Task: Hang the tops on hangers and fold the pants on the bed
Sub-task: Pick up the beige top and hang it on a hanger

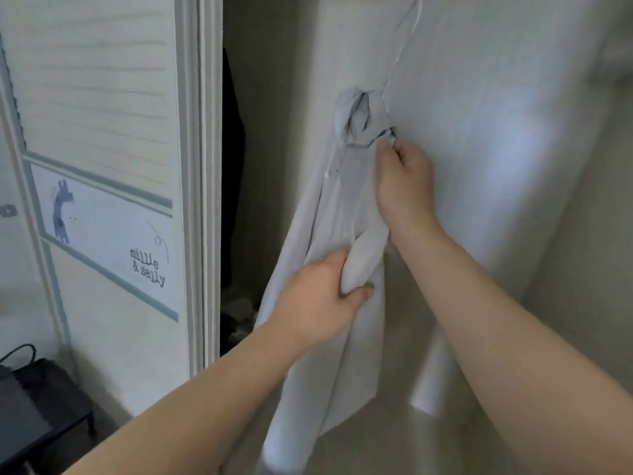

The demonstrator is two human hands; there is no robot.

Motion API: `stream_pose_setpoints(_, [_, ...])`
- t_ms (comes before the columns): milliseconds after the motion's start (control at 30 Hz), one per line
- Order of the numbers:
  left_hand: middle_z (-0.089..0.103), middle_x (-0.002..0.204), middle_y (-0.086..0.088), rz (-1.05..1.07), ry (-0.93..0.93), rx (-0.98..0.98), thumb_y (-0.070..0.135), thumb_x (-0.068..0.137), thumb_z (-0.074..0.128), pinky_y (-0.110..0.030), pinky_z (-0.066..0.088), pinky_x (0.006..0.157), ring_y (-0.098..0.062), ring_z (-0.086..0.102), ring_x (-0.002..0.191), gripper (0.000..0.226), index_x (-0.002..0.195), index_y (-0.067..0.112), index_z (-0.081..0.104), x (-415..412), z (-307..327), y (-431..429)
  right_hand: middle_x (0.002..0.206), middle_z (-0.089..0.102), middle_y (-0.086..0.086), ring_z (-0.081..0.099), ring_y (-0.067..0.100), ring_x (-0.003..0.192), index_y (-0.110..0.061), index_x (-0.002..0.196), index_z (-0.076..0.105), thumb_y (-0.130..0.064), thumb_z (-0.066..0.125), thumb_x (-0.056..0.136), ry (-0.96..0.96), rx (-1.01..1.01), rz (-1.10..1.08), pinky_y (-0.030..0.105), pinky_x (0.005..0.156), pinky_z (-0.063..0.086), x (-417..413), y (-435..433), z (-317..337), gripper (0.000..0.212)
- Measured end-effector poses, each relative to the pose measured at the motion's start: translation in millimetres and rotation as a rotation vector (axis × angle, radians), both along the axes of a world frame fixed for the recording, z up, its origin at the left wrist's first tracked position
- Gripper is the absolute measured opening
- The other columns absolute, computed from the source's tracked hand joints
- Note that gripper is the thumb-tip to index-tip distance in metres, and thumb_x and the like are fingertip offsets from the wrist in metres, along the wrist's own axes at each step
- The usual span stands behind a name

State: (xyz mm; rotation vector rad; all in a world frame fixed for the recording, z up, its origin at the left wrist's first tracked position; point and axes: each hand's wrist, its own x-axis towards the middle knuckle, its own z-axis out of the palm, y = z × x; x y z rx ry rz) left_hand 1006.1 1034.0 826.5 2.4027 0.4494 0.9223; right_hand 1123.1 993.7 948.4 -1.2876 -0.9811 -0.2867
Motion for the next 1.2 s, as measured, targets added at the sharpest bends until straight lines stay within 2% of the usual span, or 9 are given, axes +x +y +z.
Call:
stream_pose_setpoints(200, [0.046,0.059,0.013,0.113,-0.045,0.15,0.031,0.095,0.058,-0.026,0.032,0.052,-0.009,0.048,0.054,0.034,0.069,0.037,0.037,42.5,70.3,77.1,0.057,0.03,-0.008,0.032,0.0,0.043,-0.022,0.06,0.028,-0.012,0.05,0.099,-0.051,0.133,-0.013,0.016,0.046,0.028,49.6,65.1,86.6,0.045])
stream_pose_setpoints(400, [0.061,0.074,0.002,0.191,-0.017,0.333,0.035,0.098,0.053,-0.038,0.052,0.067,-0.024,0.062,0.071,0.018,0.086,0.022,0.055,73.6,157.4,120.8,0.057,0.03,-0.007,0.029,0.003,0.049,-0.022,0.059,0.028,-0.012,0.049,0.1,-0.13,0.209,-0.022,0.021,0.048,0.025,92.1,103.8,175.4,0.047])
stream_pose_setpoints(533, [0.059,0.076,0.0,0.275,-0.017,0.444,0.033,0.097,0.05,-0.038,0.051,0.066,-0.029,0.061,0.075,0.021,0.079,0.022,0.048,92.8,209.5,133.5,0.056,0.031,-0.005,0.03,0.012,0.053,-0.022,0.058,0.029,-0.014,0.049,0.1,-0.165,0.187,-0.073,0.032,0.053,0.024,119.7,115.2,226.3,0.047])
stream_pose_setpoints(667, [0.055,0.076,0.001,0.378,-0.005,0.58,0.034,0.098,0.047,-0.035,0.037,0.06,-0.028,0.058,0.076,0.028,0.074,0.023,0.038,108.2,247.9,140.7,0.058,0.031,-0.003,0.034,0.024,0.064,-0.021,0.058,0.029,-0.013,0.049,0.097,-0.15,0.168,-0.141,0.03,0.064,0.029,140.1,123.8,265.2,0.045])
stream_pose_setpoints(800, [0.046,0.072,0.004,0.447,0.03,0.665,0.03,0.098,0.043,-0.035,0.027,0.061,-0.028,0.05,0.074,0.031,0.071,0.023,0.03,116.7,261.1,146.2,0.068,0.042,0.003,0.04,0.024,0.077,-0.017,0.063,0.038,-0.009,0.05,0.095,-0.054,0.112,-0.136,0.029,0.071,0.034,157.2,132.0,286.3,0.036])
stream_pose_setpoints(867, [0.047,0.074,0.004,0.461,0.044,0.683,0.027,0.097,0.041,-0.035,0.025,0.06,-0.029,0.049,0.074,0.027,0.073,0.023,0.032,118.5,262.1,148.2,0.087,0.055,0.013,0.053,0.027,0.085,-0.006,0.081,0.053,-0.01,0.051,0.096,0.002,0.071,-0.116,0.031,0.075,0.04,164.2,136.1,288.6,0.016])
stream_pose_setpoints(933, [0.05,0.075,0.003,0.468,0.057,0.696,0.025,0.097,0.042,-0.034,0.023,0.056,-0.029,0.049,0.073,0.023,0.075,0.023,0.034,117.7,260.7,149.9,0.096,0.058,0.015,0.059,0.03,0.092,-0.002,0.094,0.058,-0.011,0.053,0.096,0.044,0.025,-0.095,0.033,0.077,0.043,169.3,141.0,285.0,0.01])
stream_pose_setpoints(1067, [0.056,0.08,0.0,0.467,0.102,0.683,0.024,0.097,0.042,-0.034,0.028,0.063,-0.028,0.053,0.076,0.021,0.077,0.023,0.036,112.8,253.0,154.5,0.091,0.057,0.014,0.059,0.031,0.089,-0.005,0.085,0.054,-0.01,0.054,0.095,0.053,-0.031,-0.057,0.031,0.073,0.042,170.5,150.7,272.9,0.01])
stream_pose_setpoints(1200, [0.056,0.083,0.0,0.485,0.145,0.676,0.025,0.098,0.042,-0.034,0.028,0.066,-0.029,0.051,0.076,0.025,0.075,0.023,0.035,104.5,247.0,159.3,0.079,0.052,0.006,0.053,0.03,0.085,-0.015,0.072,0.047,-0.016,0.051,0.094,-0.171,-0.205,-0.224,0.029,0.063,0.04,159.8,146.1,258.4,0.022])
